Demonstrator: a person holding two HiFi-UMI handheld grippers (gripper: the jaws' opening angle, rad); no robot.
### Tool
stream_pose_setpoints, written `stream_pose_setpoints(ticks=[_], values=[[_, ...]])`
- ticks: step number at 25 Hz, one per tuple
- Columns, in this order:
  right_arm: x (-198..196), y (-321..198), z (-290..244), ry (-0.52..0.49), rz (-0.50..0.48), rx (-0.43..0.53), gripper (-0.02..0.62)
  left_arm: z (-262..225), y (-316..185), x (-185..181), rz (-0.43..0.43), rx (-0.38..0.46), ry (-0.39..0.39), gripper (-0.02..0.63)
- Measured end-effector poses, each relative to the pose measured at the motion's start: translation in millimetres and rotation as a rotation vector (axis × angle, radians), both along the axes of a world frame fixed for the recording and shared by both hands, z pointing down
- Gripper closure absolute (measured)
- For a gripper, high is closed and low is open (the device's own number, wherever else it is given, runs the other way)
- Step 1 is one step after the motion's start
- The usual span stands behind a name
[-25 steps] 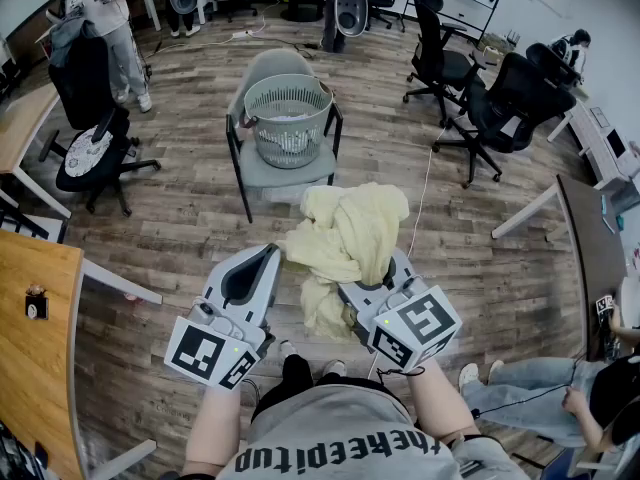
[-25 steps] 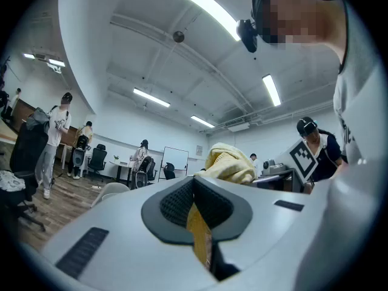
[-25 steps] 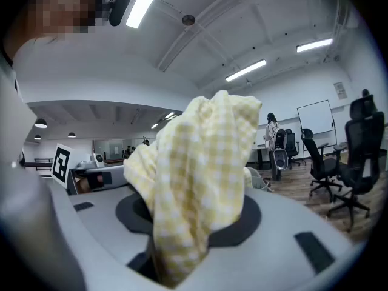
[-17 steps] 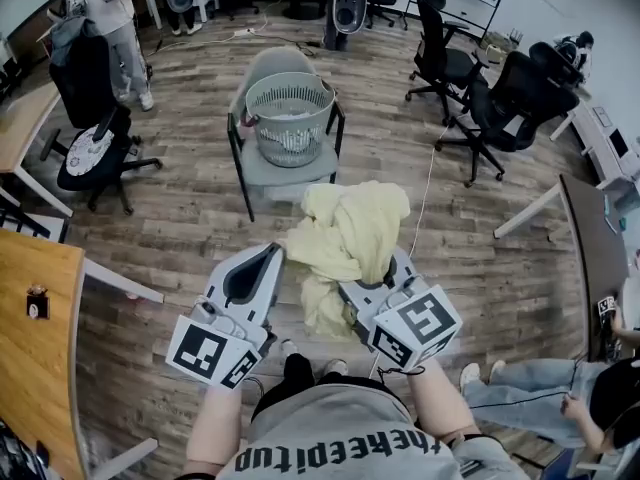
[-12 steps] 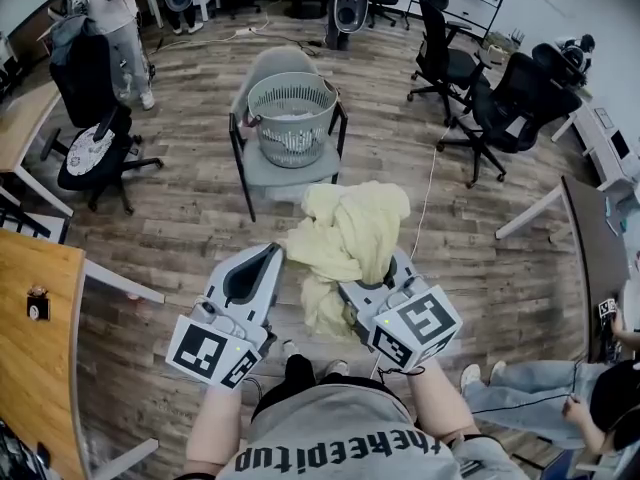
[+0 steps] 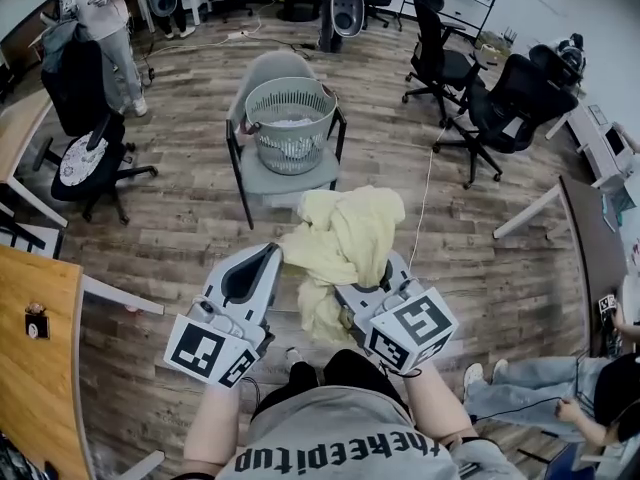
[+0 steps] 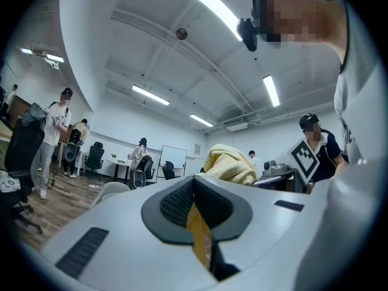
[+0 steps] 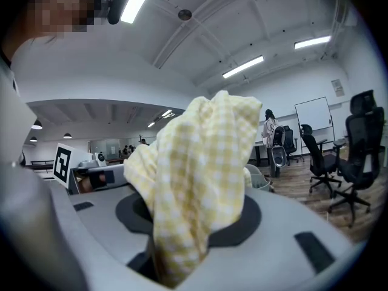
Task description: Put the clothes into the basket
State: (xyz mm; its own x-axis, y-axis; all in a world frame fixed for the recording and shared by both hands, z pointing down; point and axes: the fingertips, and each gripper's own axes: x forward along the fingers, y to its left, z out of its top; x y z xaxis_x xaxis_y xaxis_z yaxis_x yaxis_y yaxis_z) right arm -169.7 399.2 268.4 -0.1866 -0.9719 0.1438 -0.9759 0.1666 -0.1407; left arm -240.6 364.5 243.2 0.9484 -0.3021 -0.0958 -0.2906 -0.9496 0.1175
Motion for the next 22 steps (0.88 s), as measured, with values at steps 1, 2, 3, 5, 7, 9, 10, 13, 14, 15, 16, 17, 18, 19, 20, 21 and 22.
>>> stream_pose_setpoints(ticks=[1,2,3,5,7,9,10,13,14,15,16,17,18,19,20,21,22], values=[[0.5,-1.5,0.9,-0.005,0.002,-0.004,0.399,0.5,-3.0,0.7,0.003,0.001,0.001,0.591],[1.0,-2.9,1.8,-0.008,0.002,-0.012,0.399,1.1,-5.5,1.6,0.006,0.001,0.002,0.591],[1.7,-4.2,2.4,-0.005,0.002,-0.021,0.399,1.8,-7.5,2.6,0.009,-0.001,0.002,0.591],[3.7,-7.0,2.2,0.015,0.009,-0.030,0.400,3.5,-11.2,4.8,0.016,-0.006,-0.001,0.591],[7.0,-11.0,0.1,0.035,0.018,-0.023,0.402,4.8,-16.2,8.3,0.018,-0.005,-0.005,0.591],[12.0,-15.8,-1.0,0.037,0.023,-0.017,0.403,5.4,-21.4,13.2,0.017,-0.003,-0.007,0.591],[15.2,-18.3,-0.7,0.033,0.024,-0.017,0.404,5.6,-23.6,16.2,0.017,-0.002,-0.009,0.591],[27.3,-27.2,1.5,0.020,0.021,-0.021,0.405,5.7,-30.8,27.5,0.017,-0.006,-0.011,0.591],[31.4,-31.3,1.5,0.018,0.017,-0.021,0.405,5.5,-34.4,31.7,0.016,-0.008,-0.010,0.591],[35.4,-36.3,0.8,0.018,0.011,-0.020,0.405,5.3,-38.9,35.9,0.013,-0.011,-0.008,0.592],[39.2,-42.2,-0.6,0.020,0.003,-0.018,0.405,5.2,-44.3,40.3,0.009,-0.011,-0.008,0.591],[43.1,-48.6,-2.1,0.024,-0.005,-0.014,0.407,5.1,-50.3,44.6,0.003,-0.011,-0.008,0.591],[47.4,-55.4,-3.3,0.027,-0.011,-0.011,0.407,5.0,-56.7,49.2,-0.003,-0.009,-0.009,0.591],[52.3,-62.3,-4.1,0.029,-0.018,-0.008,0.407,4.9,-63.4,54.3,-0.010,-0.008,-0.011,0.592],[57.8,-69.0,-4.3,0.029,-0.024,-0.006,0.407,4.8,-70.0,59.8,-0.017,-0.007,-0.012,0.591],[63.8,-75.4,-4.1,0.027,-0.031,-0.006,0.407,4.7,-76.4,65.9,-0.023,-0.008,-0.013,0.591],[70.1,-81.8,-3.9,0.025,-0.038,-0.007,0.407,4.5,-82.6,72.3,-0.030,-0.008,-0.013,0.591]])
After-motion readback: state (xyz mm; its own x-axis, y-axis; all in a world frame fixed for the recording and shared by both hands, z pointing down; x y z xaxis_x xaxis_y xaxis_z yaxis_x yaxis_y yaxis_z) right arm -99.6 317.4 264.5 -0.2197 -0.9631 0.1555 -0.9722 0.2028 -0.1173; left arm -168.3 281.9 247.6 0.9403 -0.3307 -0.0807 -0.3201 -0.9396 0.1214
